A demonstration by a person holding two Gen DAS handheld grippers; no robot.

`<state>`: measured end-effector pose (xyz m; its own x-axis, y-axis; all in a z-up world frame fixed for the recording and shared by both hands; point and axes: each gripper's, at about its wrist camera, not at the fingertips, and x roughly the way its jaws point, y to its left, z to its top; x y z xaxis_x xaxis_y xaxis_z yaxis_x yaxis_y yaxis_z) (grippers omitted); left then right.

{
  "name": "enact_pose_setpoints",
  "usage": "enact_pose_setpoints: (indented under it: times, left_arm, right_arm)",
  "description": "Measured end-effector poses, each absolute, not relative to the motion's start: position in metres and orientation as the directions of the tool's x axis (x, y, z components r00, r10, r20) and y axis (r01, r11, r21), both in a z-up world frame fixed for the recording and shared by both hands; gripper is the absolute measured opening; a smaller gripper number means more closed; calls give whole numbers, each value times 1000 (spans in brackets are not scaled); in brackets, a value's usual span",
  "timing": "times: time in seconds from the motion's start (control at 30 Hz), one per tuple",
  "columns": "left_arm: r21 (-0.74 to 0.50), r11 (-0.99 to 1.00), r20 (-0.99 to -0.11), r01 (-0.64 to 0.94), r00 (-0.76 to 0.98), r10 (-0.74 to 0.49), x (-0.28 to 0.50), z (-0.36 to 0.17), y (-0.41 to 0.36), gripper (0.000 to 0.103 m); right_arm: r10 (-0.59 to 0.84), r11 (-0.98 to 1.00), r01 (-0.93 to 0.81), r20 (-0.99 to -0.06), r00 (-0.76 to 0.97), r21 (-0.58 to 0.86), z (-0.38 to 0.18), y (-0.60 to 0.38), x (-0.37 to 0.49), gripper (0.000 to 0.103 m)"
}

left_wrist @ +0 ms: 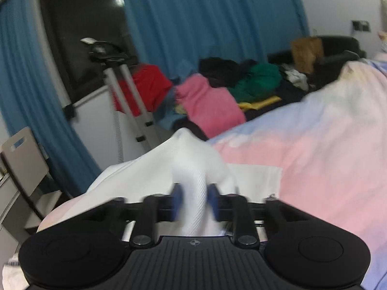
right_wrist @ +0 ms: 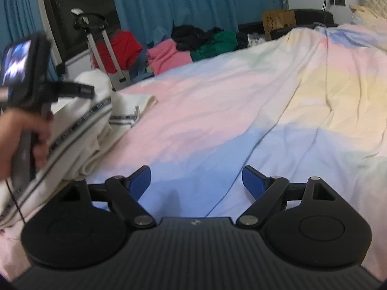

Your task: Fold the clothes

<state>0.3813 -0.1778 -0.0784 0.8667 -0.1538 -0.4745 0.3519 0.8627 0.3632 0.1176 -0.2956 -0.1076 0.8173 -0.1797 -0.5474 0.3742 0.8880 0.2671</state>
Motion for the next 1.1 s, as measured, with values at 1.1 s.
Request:
enact_pose_setpoints:
  times: [1.1]
  left_arm:
    - [-259, 918, -393, 299, 836, -383, 69, -53, 39, 3]
  right_arm:
    - [346, 388, 61, -207, 915, 920, -131, -290, 96, 79]
